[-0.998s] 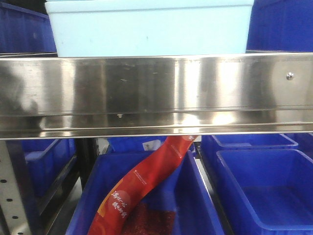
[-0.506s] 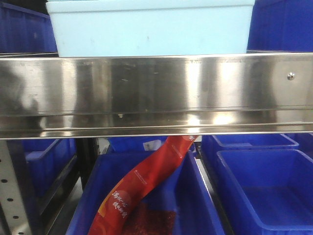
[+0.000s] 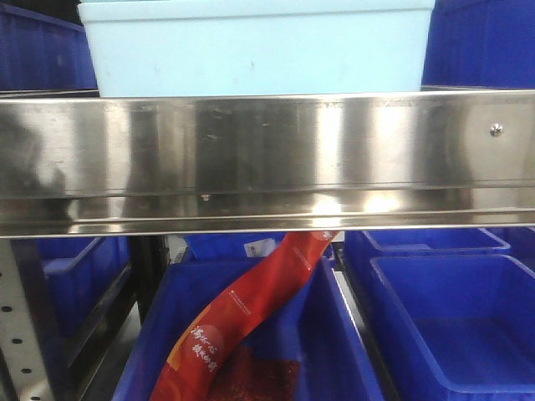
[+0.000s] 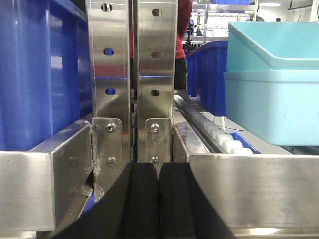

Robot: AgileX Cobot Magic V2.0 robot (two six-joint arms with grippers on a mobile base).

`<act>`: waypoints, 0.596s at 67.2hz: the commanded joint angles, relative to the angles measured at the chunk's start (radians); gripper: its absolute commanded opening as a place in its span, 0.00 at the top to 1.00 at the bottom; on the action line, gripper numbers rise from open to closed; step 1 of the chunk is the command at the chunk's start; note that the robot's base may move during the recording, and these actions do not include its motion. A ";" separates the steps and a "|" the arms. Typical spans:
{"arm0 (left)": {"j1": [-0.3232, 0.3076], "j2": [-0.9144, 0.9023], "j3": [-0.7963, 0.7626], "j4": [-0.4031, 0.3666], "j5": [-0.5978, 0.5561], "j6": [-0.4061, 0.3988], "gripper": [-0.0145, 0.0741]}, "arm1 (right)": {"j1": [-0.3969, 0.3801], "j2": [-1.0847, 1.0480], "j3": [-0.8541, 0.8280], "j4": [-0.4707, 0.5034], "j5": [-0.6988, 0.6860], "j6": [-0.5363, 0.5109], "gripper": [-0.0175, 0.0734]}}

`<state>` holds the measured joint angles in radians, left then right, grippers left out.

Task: Move two blue bins to right shelf middle

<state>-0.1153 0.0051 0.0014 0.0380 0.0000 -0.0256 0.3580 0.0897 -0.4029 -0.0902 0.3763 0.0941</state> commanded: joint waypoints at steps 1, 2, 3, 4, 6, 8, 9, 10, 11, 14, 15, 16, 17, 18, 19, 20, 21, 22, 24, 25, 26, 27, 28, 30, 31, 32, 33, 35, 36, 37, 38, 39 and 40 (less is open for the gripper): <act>0.004 -0.005 -0.001 -0.005 -0.018 0.000 0.96 | -0.063 -0.003 0.019 0.081 -0.039 -0.124 0.99; 0.004 -0.005 -0.001 -0.005 -0.018 0.000 0.96 | -0.076 -0.003 0.024 0.090 -0.044 -0.127 0.99; 0.004 -0.005 -0.001 -0.005 -0.018 0.000 0.96 | -0.089 -0.003 0.032 0.090 -0.049 -0.128 0.99; 0.004 -0.005 -0.001 -0.005 -0.018 0.000 0.96 | -0.109 -0.005 0.039 0.100 -0.056 -0.128 0.99; 0.004 -0.005 -0.001 -0.005 -0.018 0.000 0.96 | -0.135 -0.007 0.059 0.113 -0.067 -0.128 0.99; 0.004 -0.005 -0.001 -0.005 -0.018 0.000 0.96 | -0.168 -0.009 0.079 0.128 -0.080 -0.128 0.99; 0.004 -0.005 -0.001 -0.005 -0.018 0.000 0.96 | -0.181 -0.012 0.090 0.135 -0.093 -0.128 0.99; 0.004 -0.005 -0.001 -0.005 -0.018 0.000 0.96 | -0.193 -0.014 0.101 0.147 -0.102 -0.128 0.99; 0.004 -0.005 -0.001 -0.005 -0.018 0.000 0.96 | -0.204 -0.016 0.114 0.154 -0.113 -0.128 0.99; 0.004 -0.005 -0.001 -0.005 -0.018 0.000 0.96 | -0.240 -0.027 0.171 0.172 -0.155 -0.128 0.99; 0.004 -0.005 -0.001 -0.005 -0.018 0.000 0.96 | -0.249 -0.032 0.187 0.175 -0.167 -0.128 0.99; 0.004 -0.005 -0.001 -0.005 -0.018 0.000 0.96 | -0.257 -0.035 0.203 0.177 -0.181 -0.128 0.99; 0.004 -0.005 -0.001 -0.005 -0.018 0.000 0.96 | -0.268 -0.040 0.218 0.179 -0.195 -0.128 0.99; 0.004 -0.005 -0.001 -0.005 -0.018 0.000 0.96 | -0.274 -0.043 0.234 0.182 -0.217 -0.128 0.99; 0.004 -0.005 -0.001 -0.005 -0.018 0.000 0.96 | -0.280 -0.045 0.250 0.182 -0.231 -0.128 0.99; 0.004 -0.005 -0.001 -0.005 -0.018 0.000 0.96 | -0.285 -0.051 0.266 0.184 -0.243 -0.128 0.99; 0.004 -0.005 -0.001 -0.005 -0.018 0.000 0.96 | -0.290 -0.055 0.288 0.184 -0.255 -0.128 0.99; 0.004 -0.005 -0.001 -0.005 -0.018 0.000 0.96 | -0.294 -0.057 0.302 0.187 -0.267 -0.128 0.99; 0.004 -0.005 -0.001 -0.005 -0.018 0.000 0.96 | -0.300 -0.065 0.329 0.195 -0.290 -0.128 0.99; 0.004 -0.005 -0.001 -0.005 -0.018 0.000 0.96 | -0.304 -0.068 0.343 0.200 -0.307 -0.128 0.99; 0.004 -0.005 -0.001 -0.005 -0.018 0.000 0.96 | -0.306 -0.073 0.356 0.203 -0.317 -0.128 0.99; 0.004 -0.005 -0.001 -0.005 -0.018 0.000 0.96 | -0.308 -0.076 0.367 0.206 -0.325 -0.128 0.99; 0.004 -0.005 -0.001 -0.005 -0.018 0.000 0.96 | -0.308 -0.079 0.384 0.208 -0.334 -0.128 0.99; 0.004 -0.005 -0.001 -0.005 -0.018 0.000 0.96 | -0.308 -0.084 0.403 0.208 -0.349 -0.128 0.99; 0.004 -0.005 -0.001 -0.005 -0.018 0.000 0.96 | -0.310 -0.087 0.403 0.208 -0.355 -0.128 0.99; 0.004 -0.005 -0.001 -0.005 -0.018 0.000 0.96 | -0.310 -0.089 0.403 0.208 -0.359 -0.128 0.99; 0.004 -0.005 -0.001 -0.005 -0.018 0.000 0.96 | -0.310 -0.090 0.403 0.208 -0.362 -0.128 0.99; 0.004 -0.005 -0.001 -0.005 -0.018 0.000 0.96 | -0.310 -0.090 0.403 0.208 -0.347 -0.128 0.99; 0.004 -0.005 -0.001 -0.005 -0.018 0.000 0.96 | -0.313 -0.090 0.403 0.208 -0.332 -0.128 0.99; 0.004 -0.005 -0.001 -0.005 -0.018 0.000 0.96 | -0.312 -0.090 0.403 0.208 -0.324 -0.128 0.99; 0.004 -0.005 -0.001 -0.005 -0.018 0.000 0.96 | -0.315 -0.090 0.403 0.208 -0.324 -0.128 0.99; 0.004 -0.005 -0.001 -0.005 -0.018 0.000 0.96 | -0.317 -0.090 0.403 0.208 -0.324 -0.128 0.99; 0.004 -0.005 -0.001 -0.005 -0.018 0.000 0.96 | -0.320 -0.090 0.403 0.208 -0.324 -0.128 0.99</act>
<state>-0.1153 0.0051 0.0014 0.0380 0.0000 -0.0256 0.0489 0.0074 -0.0033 0.1115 0.0816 -0.0297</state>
